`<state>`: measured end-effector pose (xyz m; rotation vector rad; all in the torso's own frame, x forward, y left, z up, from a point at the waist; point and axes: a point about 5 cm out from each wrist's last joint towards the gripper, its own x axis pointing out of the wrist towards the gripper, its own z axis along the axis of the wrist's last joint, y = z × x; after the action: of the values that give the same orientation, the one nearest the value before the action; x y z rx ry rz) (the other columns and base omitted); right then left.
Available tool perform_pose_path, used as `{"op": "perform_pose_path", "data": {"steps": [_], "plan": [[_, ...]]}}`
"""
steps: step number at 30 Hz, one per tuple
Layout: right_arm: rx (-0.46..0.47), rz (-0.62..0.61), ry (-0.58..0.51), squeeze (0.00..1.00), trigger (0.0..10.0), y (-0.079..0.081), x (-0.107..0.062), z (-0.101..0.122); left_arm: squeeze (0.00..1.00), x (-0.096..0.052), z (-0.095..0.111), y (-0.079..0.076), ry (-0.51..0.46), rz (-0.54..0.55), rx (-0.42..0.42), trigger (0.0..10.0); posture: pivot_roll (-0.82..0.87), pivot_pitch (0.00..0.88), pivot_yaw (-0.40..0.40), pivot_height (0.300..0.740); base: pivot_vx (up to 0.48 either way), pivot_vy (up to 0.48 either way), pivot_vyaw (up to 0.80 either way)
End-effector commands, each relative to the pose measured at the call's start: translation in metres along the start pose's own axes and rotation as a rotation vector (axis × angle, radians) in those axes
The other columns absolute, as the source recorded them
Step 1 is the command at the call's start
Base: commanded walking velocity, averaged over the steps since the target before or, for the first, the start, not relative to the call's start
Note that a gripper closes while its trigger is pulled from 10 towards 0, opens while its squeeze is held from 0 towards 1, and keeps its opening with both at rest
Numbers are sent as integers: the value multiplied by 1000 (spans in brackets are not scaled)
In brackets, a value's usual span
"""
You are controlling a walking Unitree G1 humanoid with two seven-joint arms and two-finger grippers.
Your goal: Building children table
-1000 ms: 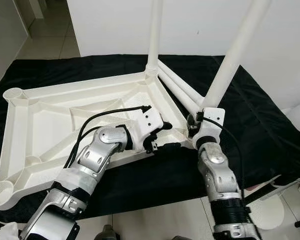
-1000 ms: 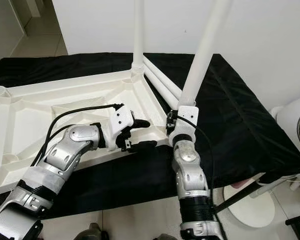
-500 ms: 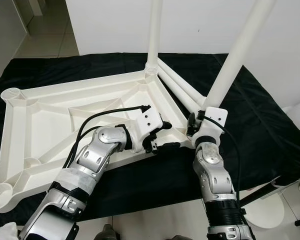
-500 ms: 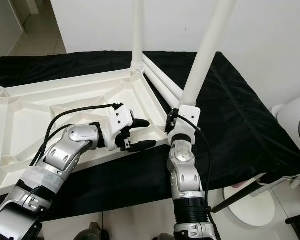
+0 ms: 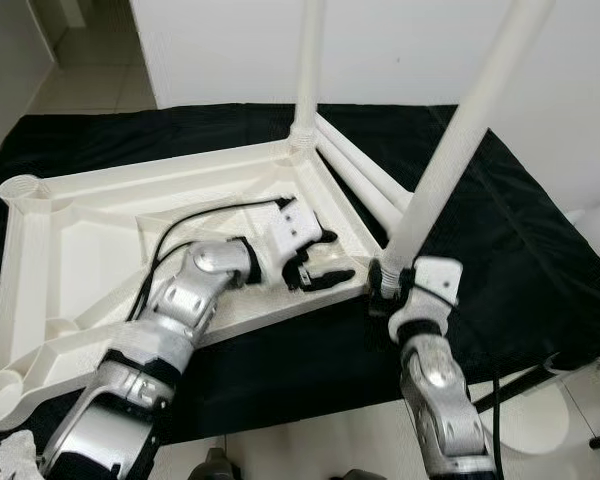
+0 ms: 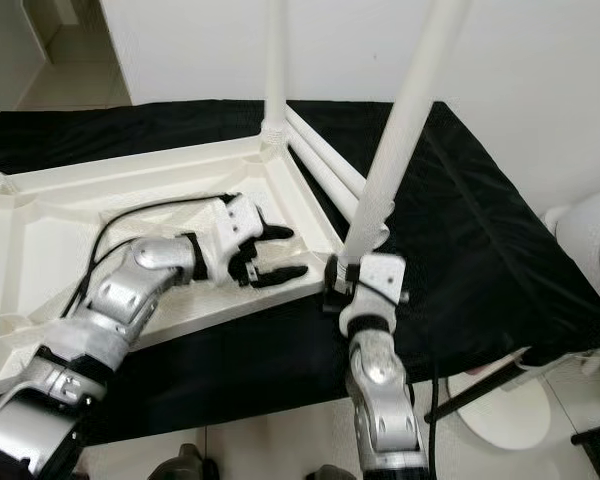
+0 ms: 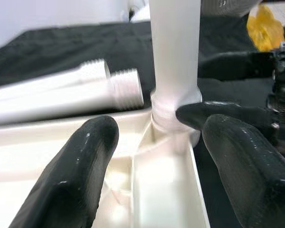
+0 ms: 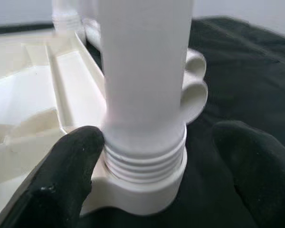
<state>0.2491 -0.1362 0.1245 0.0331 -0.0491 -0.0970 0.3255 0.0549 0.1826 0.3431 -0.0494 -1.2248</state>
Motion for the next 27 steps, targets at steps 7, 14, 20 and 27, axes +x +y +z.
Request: {"op": "perform_pose_path", "data": {"steps": [7,14,20,27], "plan": [[13,59,-10,0,10000,-2,-18,0,0,-4,1,27,39,195,0,10000,-31,13,-4,740,0,0,0],[38,140,-23,0,10000,3,-28,1,0,-9,-11,37,146,225,-17,10000,-36,14,2,740,0,0,0],[35,245,-56,0,10000,10,-33,5,0,-16,-27,35,243,193,-37,10000,-33,16,2,740,0,0,0],[50,351,-85,0,4275,7,-33,9,0,-24,-35,27,261,125,-50,10000,-24,13,1,740,0,0,0]]}}
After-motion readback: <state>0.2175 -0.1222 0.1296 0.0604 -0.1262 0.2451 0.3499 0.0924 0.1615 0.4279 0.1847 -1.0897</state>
